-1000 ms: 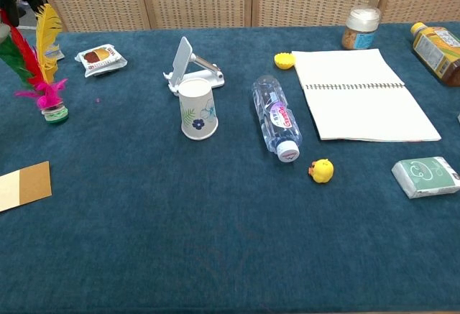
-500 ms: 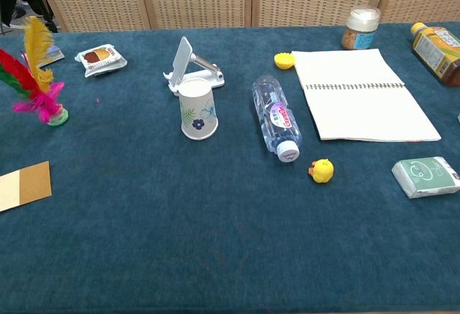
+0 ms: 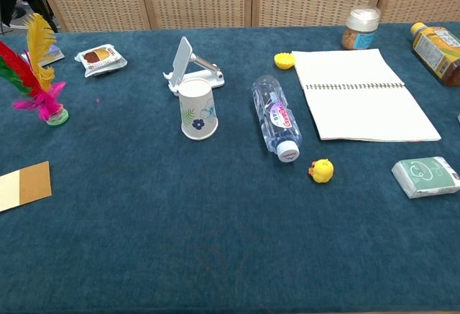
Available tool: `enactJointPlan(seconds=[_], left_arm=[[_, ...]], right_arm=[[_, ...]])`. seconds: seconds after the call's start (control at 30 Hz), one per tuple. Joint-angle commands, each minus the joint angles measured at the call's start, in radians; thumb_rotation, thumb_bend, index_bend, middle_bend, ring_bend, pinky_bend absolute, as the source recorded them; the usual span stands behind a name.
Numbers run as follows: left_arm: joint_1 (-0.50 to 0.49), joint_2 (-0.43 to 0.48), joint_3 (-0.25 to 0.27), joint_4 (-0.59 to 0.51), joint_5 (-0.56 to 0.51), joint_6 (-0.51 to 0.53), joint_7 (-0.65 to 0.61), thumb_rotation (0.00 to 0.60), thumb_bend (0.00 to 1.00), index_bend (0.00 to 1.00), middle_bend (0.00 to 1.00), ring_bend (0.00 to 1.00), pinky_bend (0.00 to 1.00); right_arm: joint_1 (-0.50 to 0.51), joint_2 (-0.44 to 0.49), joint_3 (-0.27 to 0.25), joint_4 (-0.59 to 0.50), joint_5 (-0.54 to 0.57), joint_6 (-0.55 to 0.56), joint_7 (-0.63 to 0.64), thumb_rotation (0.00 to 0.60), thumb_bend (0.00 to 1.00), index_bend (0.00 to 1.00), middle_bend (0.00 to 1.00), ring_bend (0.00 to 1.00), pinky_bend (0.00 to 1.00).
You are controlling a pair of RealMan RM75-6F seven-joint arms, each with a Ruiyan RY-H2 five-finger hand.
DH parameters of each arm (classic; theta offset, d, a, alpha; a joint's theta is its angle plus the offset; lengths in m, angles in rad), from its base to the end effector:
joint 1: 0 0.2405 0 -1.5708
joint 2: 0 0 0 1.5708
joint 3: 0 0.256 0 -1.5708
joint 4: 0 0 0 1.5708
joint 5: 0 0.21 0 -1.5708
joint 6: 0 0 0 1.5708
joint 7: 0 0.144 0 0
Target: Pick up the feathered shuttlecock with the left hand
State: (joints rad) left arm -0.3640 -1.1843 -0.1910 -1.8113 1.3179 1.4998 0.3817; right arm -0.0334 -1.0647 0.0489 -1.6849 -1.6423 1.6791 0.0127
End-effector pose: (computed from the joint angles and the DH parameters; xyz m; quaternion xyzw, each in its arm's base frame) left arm -0.2104 0.2714 0.1526 -0.5892 -0.2895 -0.4447 0.6093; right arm -0.2902 -0.1424 0.1873 0.5691 -0.3443 0.4473 0.5979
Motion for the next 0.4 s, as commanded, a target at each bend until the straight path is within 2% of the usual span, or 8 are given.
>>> enactJointPlan(seconds=[0.03,0.13,0.23,0.4], left_arm=[[0.093,0.067,0.095,-0.049,0.082,0.056,-0.075,0.600,0.30,0.09,0.00,0.00,0.00],[0.181,0.075,0.197,-0.016,0.166,0.111,-0.091,0.600,0.30,0.09,0.00,0.00,0.00],[0.224,0.063,0.243,0.021,0.203,0.126,-0.115,0.600,0.30,0.09,0.00,0.00,0.00],[0.261,0.037,0.263,0.076,0.211,0.130,-0.139,0.600,0.30,0.09,0.00,0.00,0.00]], right_arm=[[0.000,0.001,0.002,-0.003,0.003,0.000,-0.002,0.600,0.00,0.00,0.00,0.00,0.00],[0.003,-0.001,0.006,-0.010,0.011,-0.006,-0.013,0.600,0.00,0.00,0.00,0.00,0.00],[0.007,-0.004,0.008,-0.011,0.019,-0.017,-0.023,0.600,0.00,0.00,0.00,0.00,0.00],[0.010,-0.006,0.008,-0.005,0.030,-0.030,-0.029,0.600,0.00,0.00,0.00,0.00,0.00]])
